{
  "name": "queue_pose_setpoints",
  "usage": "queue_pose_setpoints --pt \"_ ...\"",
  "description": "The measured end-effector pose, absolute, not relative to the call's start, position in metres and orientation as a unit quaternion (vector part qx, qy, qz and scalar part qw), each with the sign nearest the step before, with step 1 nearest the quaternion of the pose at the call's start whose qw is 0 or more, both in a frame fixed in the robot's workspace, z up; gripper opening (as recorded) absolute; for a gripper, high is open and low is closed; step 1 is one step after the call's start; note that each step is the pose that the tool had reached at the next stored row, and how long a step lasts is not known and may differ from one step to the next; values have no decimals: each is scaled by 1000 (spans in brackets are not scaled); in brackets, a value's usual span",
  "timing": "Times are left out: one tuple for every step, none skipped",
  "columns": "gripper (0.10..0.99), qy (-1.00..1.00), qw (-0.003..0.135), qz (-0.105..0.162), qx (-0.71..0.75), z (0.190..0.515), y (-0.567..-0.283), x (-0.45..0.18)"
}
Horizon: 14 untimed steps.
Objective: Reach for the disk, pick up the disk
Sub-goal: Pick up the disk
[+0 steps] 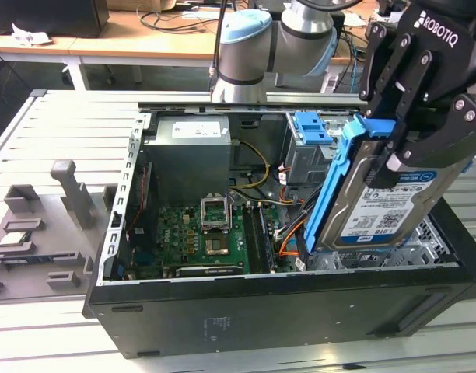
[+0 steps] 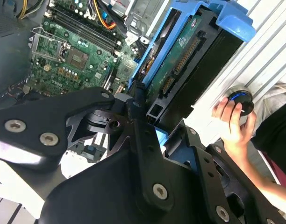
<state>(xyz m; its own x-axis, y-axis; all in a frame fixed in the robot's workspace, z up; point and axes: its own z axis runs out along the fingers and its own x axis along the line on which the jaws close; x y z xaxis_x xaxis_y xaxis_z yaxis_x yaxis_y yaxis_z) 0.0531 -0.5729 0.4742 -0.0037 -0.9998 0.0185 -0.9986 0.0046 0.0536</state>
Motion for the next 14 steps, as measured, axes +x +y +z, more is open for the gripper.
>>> queue_pose_setpoints --pt "365 -708 25 -12 705 474 -573 54" --pt "365 -708 25 -12 705 474 -573 56" --pt "365 -708 25 -12 705 474 -573 59" --pt "365 -708 26 -12 705 474 -573 61" --pt "365 -708 25 -12 705 474 -573 66" --pt "365 -708 25 -12 705 474 -573 73" --pt "365 -708 25 -12 705 474 -573 78" --pt "365 -708 25 -12 705 474 -573 80" --pt "365 -708 25 -12 705 474 -573 81" --pt "365 -708 25 -12 705 474 -573 82" --pt "365 -708 25 -12 705 474 -573 84" --pt "365 -708 25 -12 705 474 -573 85" --pt "365 -708 25 -12 705 474 -573 86" --pt "365 -708 25 -12 705 474 -573 87"
